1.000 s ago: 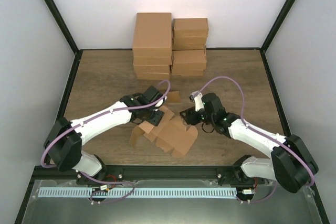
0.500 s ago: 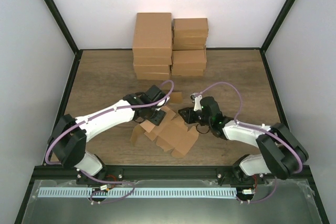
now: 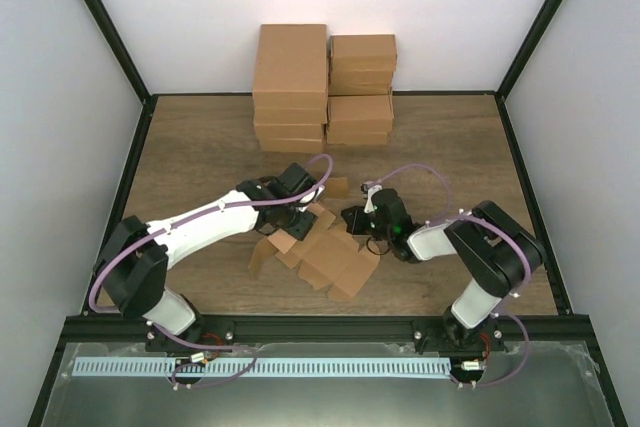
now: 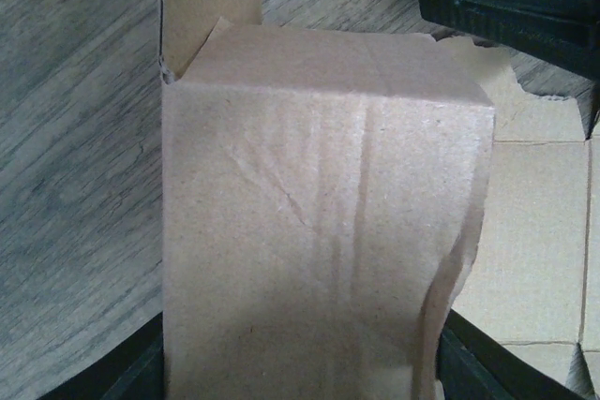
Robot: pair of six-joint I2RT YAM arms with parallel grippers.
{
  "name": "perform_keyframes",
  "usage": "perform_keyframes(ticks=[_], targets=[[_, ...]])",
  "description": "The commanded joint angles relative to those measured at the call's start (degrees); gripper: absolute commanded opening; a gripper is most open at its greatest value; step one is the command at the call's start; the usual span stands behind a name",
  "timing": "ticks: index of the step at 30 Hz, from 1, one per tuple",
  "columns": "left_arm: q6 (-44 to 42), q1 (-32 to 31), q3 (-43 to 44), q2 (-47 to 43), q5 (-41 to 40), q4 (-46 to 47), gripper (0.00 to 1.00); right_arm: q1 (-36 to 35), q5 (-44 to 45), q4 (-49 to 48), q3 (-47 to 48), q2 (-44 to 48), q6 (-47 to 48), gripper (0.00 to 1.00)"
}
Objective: Fold the paper box
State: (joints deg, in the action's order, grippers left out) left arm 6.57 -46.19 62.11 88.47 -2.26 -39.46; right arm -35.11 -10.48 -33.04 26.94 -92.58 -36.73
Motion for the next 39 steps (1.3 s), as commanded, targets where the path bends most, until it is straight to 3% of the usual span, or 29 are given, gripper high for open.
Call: perform_keyframes(ticks=[1,11,18,30,39], targets=[[-0.68,-0.12,-0.46,1.01,0.69,0.98,0.57,-0.38,-1.85,-6.52,0.11,-3.47,-1.74,0.01],[-0.68,-0.20,-0.58,1.02,0.76,1.12,0.57,-0.39,-9.99,-9.42,0.37,-6.08,-1.31,0.01],[-0.77,-0.28,-0.58,1.28,0.77,1.13,0.57,-0.41,-8.26,-9.64,0.41,-6.74,-0.59,0.01],[-0.68,-0.38,-0.85,2.23,0.09,1.17,0.57,-1.44,-20.88,-17.38,-0.51,-8.36,3.85,0.01],[-0.43,-0.47,-1.02,2.30,-0.21,1.20,0.57,-4.79,-19.25,-12.43,0.21,-8.56,6.27,0.01]])
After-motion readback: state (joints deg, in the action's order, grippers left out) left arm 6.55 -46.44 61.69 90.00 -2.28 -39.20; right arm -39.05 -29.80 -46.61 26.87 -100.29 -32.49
